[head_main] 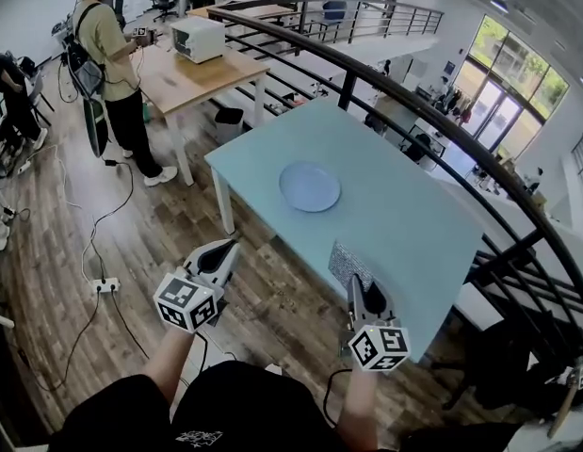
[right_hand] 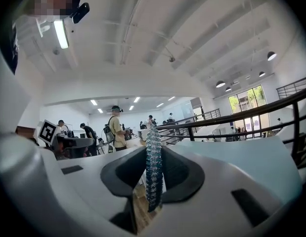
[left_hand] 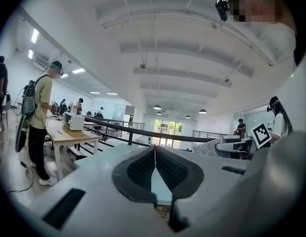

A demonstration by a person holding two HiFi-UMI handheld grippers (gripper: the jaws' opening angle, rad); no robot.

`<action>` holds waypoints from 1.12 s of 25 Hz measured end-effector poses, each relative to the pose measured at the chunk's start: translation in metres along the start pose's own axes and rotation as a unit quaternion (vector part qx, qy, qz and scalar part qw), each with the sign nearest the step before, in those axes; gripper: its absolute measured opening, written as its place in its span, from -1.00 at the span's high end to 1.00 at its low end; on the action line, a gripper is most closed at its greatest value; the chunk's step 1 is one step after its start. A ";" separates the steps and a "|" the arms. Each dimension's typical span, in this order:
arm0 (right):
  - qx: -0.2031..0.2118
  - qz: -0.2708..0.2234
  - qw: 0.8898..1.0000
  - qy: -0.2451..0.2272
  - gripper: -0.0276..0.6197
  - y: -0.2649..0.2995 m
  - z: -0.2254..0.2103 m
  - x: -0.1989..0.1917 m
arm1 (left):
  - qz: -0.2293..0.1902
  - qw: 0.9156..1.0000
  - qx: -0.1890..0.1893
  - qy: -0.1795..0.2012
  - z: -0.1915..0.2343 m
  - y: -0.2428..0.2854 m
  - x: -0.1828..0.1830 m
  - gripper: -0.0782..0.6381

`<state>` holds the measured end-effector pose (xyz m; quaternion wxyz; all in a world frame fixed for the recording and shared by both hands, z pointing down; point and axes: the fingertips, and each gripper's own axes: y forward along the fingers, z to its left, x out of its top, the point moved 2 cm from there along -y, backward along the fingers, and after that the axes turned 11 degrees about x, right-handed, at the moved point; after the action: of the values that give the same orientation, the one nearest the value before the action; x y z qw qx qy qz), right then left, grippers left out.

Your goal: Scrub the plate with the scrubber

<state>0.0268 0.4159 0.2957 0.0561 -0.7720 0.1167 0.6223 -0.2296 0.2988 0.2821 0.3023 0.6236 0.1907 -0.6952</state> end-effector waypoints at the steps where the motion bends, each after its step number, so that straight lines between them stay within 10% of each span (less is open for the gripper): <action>1: 0.003 0.000 1.000 0.001 0.64 -0.003 -0.003 0.000 | 0.001 1.000 0.003 0.000 -0.004 0.000 -0.002 0.75; 28: 0.025 0.016 0.999 0.019 0.64 0.006 -0.033 -0.020 | 0.031 0.999 0.014 0.003 -0.020 0.023 -0.034 0.75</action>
<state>0.0521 0.4049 0.3231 0.0634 -0.7797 0.1461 0.6056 -0.1974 0.3008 0.3153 0.3141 0.6358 0.1622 -0.6861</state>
